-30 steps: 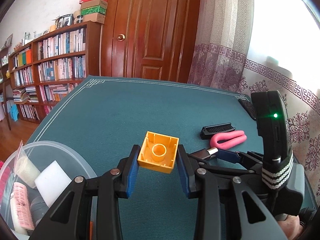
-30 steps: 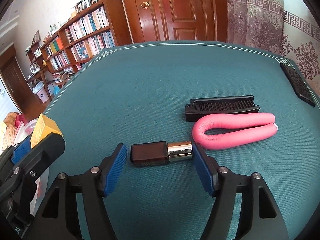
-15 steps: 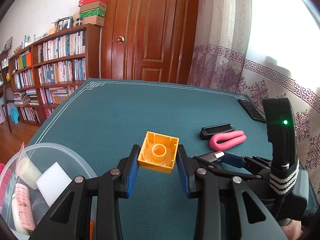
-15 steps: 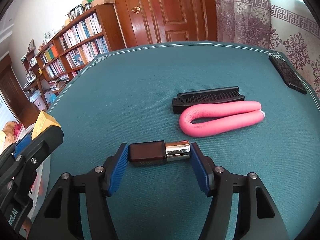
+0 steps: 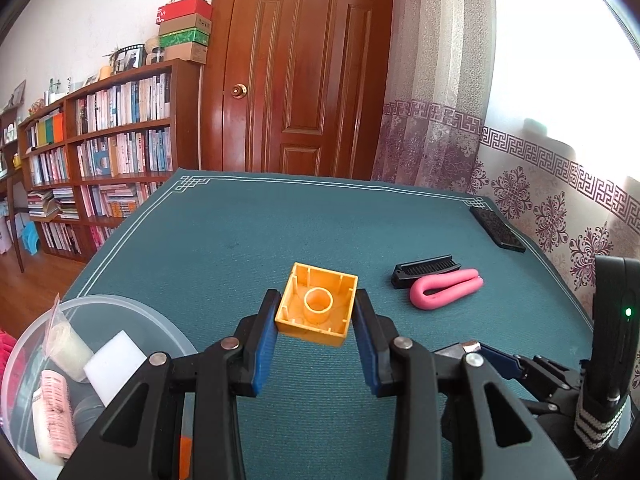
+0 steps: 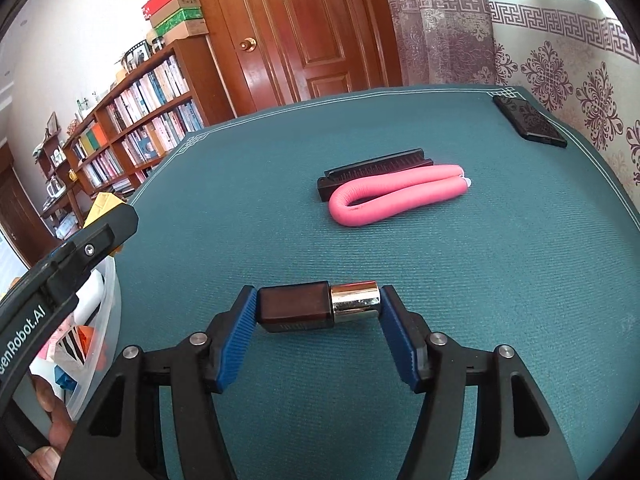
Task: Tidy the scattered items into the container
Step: 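Carry the yellow block with the left tool while the right tool carries the brush over the bowl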
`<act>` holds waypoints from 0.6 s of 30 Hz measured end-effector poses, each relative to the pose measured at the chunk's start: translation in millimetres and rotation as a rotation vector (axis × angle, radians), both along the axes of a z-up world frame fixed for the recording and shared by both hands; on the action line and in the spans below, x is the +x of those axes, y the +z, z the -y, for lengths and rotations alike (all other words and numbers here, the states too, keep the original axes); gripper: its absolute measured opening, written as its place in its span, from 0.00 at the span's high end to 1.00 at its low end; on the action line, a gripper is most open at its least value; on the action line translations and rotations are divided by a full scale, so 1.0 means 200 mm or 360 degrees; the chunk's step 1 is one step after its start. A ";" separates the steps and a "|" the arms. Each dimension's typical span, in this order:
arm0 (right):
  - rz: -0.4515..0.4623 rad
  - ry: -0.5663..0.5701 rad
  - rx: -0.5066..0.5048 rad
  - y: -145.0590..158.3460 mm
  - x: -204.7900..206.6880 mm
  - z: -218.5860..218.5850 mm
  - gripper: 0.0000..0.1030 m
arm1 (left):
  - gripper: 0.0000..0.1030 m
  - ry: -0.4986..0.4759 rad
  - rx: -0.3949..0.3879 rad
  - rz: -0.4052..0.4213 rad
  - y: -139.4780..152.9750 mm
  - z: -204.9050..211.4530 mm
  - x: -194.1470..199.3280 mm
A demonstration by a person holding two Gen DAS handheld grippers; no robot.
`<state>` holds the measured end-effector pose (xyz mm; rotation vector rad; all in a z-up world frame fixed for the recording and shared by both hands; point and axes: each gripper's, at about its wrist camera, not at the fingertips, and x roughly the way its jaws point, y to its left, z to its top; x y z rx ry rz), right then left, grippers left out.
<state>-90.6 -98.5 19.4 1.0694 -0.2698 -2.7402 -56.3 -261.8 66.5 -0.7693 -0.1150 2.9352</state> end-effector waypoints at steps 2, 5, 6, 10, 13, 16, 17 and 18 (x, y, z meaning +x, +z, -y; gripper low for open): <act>-0.0019 -0.0016 -0.0004 0.01 0.03 -0.01 0.37 | 0.61 0.0015 0.0005 -0.0011 0.02 0.01 0.02; -0.0023 -0.0023 -0.0033 0.01 0.05 -0.02 0.37 | 0.61 0.0026 0.0004 -0.0015 0.05 0.03 0.06; -0.0026 -0.0024 -0.0039 0.01 0.06 -0.02 0.37 | 0.61 0.0028 0.0005 -0.0013 0.05 0.03 0.07; -0.0050 -0.0017 -0.0059 0.03 0.10 -0.01 0.37 | 0.61 0.0039 -0.0002 -0.0011 0.08 0.08 0.12; -0.0061 -0.0011 -0.0073 0.04 0.11 -0.01 0.37 | 0.61 0.0064 -0.0002 -0.0007 0.10 0.13 0.15; -0.0067 -0.0009 -0.0088 0.05 0.13 -0.01 0.37 | 0.61 0.0104 -0.0010 -0.0004 0.12 0.20 0.18; -0.0069 -0.0008 -0.0092 0.05 0.14 0.00 0.37 | 0.61 0.0119 -0.0021 -0.0006 0.12 0.21 0.19; -0.0070 -0.0005 -0.0094 0.06 0.14 0.00 0.37 | 0.61 0.0134 -0.0035 -0.0006 0.12 0.23 0.20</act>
